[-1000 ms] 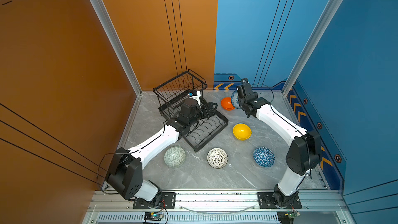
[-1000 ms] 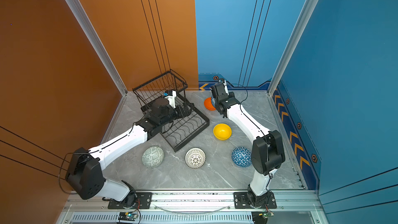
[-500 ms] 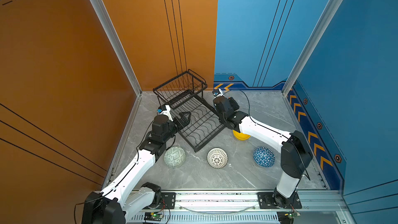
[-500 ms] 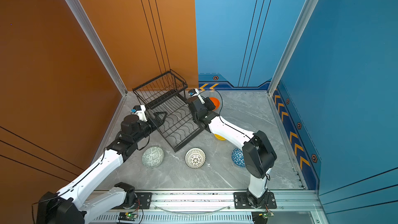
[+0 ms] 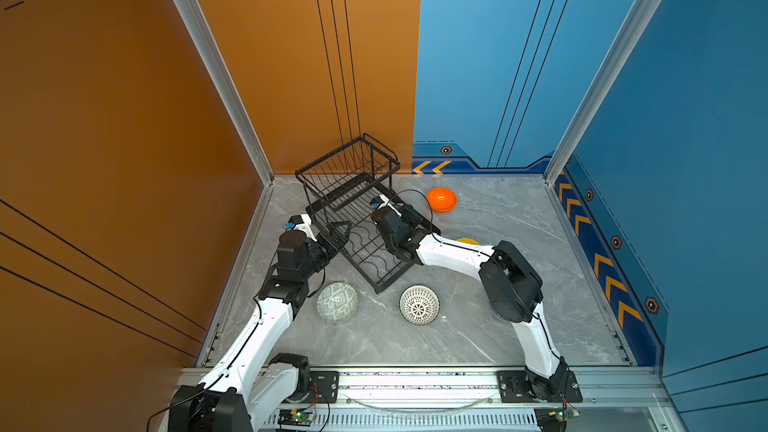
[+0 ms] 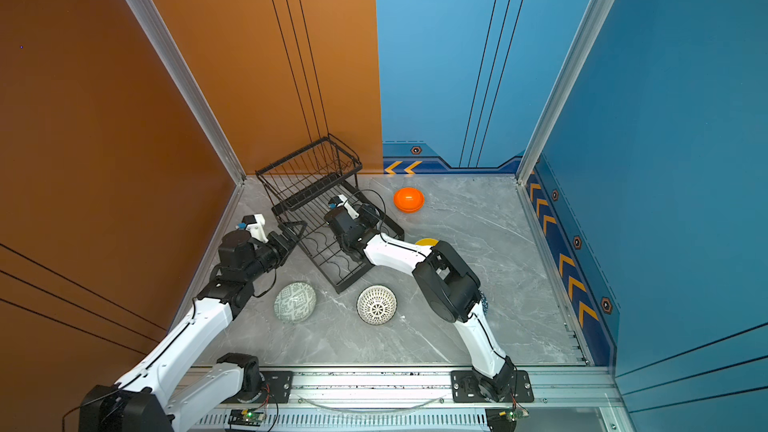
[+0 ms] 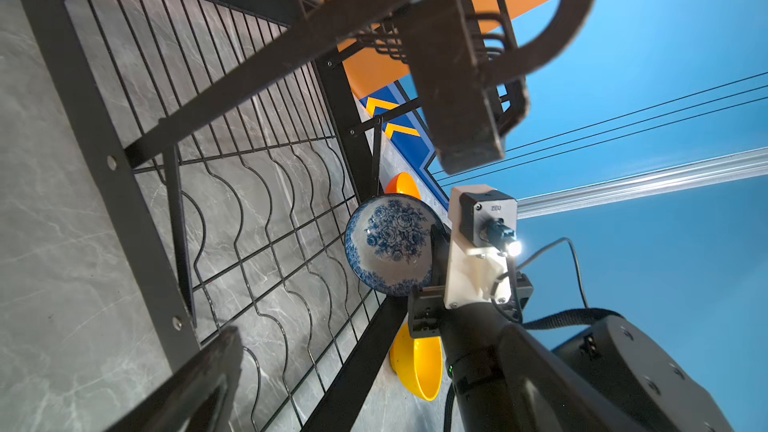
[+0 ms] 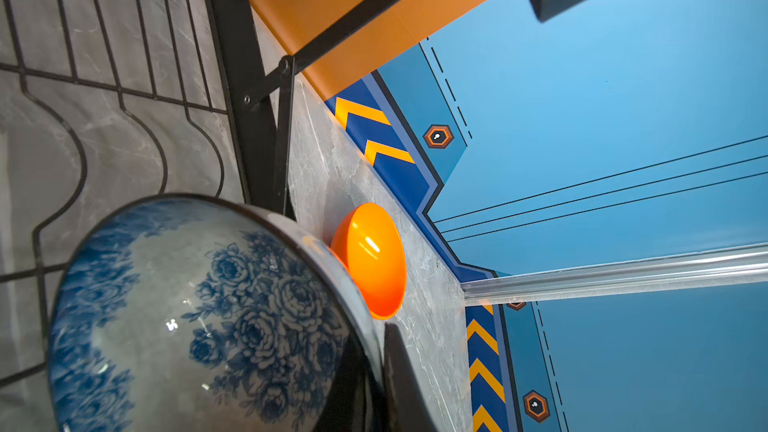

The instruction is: Load the bowls into the dish rack

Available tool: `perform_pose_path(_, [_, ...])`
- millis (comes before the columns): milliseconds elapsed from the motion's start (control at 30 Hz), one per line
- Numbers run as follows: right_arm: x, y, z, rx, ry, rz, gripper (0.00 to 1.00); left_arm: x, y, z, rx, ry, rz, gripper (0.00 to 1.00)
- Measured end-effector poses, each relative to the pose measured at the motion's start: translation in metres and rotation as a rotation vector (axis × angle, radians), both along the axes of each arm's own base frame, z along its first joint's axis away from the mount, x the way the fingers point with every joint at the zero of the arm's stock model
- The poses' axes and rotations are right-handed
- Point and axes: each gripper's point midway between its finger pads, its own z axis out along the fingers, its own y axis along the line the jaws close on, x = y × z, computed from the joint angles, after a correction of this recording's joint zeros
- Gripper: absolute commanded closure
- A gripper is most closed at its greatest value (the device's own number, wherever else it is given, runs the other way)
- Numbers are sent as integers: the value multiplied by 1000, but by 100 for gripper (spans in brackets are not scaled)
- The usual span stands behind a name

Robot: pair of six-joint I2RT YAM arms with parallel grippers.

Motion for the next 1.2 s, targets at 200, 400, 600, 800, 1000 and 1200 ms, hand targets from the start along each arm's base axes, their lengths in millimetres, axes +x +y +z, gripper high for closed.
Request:
perform_pose_path(200, [16,12,-11,-51,-34,-19,100,2,4,-3,-17,13,-1,2])
perform_pose_path(400, [28,20,-23,-101,-62,-40,100,5,5,-6,-22,19,-6,2])
perform_pose_path(600, [36,24,-14,-95,-110,-67,100,6,7,-11,-26,33,-6,2])
perform_pose_path(800, [45,27,-10,-98,-147,-92,100,8,8,-11,-30,32,-8,2])
perform_pose_path(1000, [51,28,-19,-117,-165,-119,100,11,8,-15,-33,41,-14,2])
perform_pose_path(1200, [55,27,-18,-125,-186,-137,100,12,8,-18,-36,48,-17,2])
